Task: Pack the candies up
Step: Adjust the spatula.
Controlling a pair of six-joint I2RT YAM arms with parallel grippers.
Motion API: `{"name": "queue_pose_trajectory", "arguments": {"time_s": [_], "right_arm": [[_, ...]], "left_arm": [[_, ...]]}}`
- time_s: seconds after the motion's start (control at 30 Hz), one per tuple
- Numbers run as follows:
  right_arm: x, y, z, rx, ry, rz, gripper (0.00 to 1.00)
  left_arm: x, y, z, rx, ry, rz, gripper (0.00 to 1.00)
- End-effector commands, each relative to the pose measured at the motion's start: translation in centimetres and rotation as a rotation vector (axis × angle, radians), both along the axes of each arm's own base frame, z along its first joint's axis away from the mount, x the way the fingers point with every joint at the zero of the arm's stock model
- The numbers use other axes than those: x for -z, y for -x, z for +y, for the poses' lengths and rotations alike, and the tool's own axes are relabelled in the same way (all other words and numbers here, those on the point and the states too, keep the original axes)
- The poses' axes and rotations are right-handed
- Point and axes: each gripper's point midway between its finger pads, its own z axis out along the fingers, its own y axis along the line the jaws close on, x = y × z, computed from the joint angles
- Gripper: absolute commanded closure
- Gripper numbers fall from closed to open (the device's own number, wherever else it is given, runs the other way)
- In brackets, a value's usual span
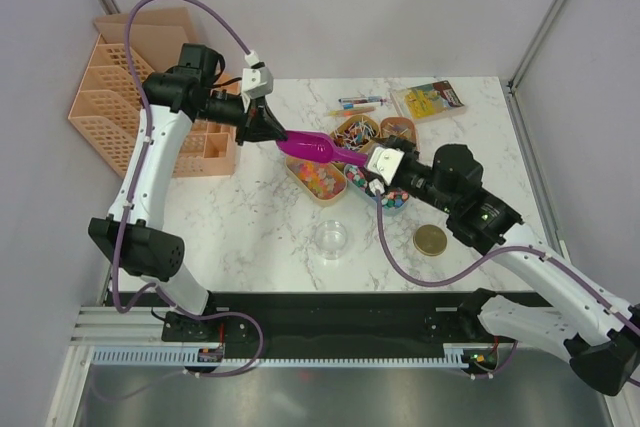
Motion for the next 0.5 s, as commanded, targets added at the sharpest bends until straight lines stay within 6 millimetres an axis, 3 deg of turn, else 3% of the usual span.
{"name": "queue_pose_trajectory", "arguments": {"time_s": [0.0,0.17,0.47], "right_arm": [[-3.7,0.7,0.9,-0.052,-0.016,-0.189,0.32],[-2.9,3.2,2.2,-0.164,0.049,-0.26,0.31],[-2.1,3.4,2.9,-0.19,0.061,-0.219,0.41]], "left_arm": [[-0.4,3.9,-0.3,0.021,0.021,0.255,0.98],[-1.1,3.4,-0.6,0.013,0.034,0.271,0.98],[-1.1,3.1,-0.7,0.01,0.04,0.292,0.98]]}}
